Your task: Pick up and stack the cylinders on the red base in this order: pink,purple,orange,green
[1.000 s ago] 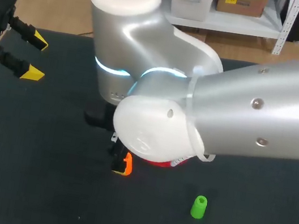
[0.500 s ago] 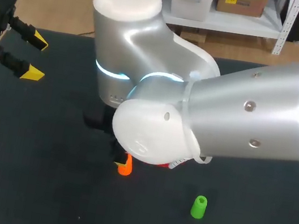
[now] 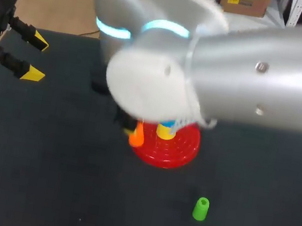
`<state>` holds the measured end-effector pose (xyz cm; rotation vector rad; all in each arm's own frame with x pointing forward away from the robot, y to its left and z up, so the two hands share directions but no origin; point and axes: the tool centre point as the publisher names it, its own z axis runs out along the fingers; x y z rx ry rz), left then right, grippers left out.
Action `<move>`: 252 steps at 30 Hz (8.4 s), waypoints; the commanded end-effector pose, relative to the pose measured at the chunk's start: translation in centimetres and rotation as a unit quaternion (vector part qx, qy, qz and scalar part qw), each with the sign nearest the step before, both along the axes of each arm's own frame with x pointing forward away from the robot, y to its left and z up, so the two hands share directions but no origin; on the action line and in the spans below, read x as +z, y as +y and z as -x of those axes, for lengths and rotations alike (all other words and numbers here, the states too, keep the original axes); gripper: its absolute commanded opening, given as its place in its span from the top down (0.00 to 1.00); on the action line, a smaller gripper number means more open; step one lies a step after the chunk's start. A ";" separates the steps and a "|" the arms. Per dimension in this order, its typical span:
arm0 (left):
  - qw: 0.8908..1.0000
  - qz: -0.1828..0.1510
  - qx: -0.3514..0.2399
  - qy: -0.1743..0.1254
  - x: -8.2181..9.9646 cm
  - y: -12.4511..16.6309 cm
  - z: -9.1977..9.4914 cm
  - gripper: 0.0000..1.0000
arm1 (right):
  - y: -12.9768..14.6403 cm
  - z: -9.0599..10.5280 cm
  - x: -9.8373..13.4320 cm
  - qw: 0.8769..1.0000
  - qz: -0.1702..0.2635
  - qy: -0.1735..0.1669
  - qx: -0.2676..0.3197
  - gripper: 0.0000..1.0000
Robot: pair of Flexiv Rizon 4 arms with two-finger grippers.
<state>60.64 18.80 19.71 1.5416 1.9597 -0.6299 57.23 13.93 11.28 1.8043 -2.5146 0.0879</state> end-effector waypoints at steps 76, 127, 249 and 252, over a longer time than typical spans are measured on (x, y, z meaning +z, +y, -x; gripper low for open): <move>1.000 0.002 -0.001 -0.002 -0.1 0.1 0.0 0.00 | -6.6 -5.8 12.3 0.983 -0.063 -0.064 -0.157 1.00; 1.000 0.002 -0.001 -0.002 -0.1 0.1 0.0 0.00 | -6.5 -7.2 8.8 0.983 -0.032 0.009 -0.182 1.00; 1.000 0.002 -0.001 -0.002 -0.1 0.1 0.0 0.00 | -15.2 5.6 4.0 0.999 -0.020 -0.007 -0.046 1.00; 1.000 0.002 -0.001 -0.002 -0.1 0.1 0.0 0.00 | -15.2 3.7 7.1 0.998 -0.018 -0.019 -0.061 1.00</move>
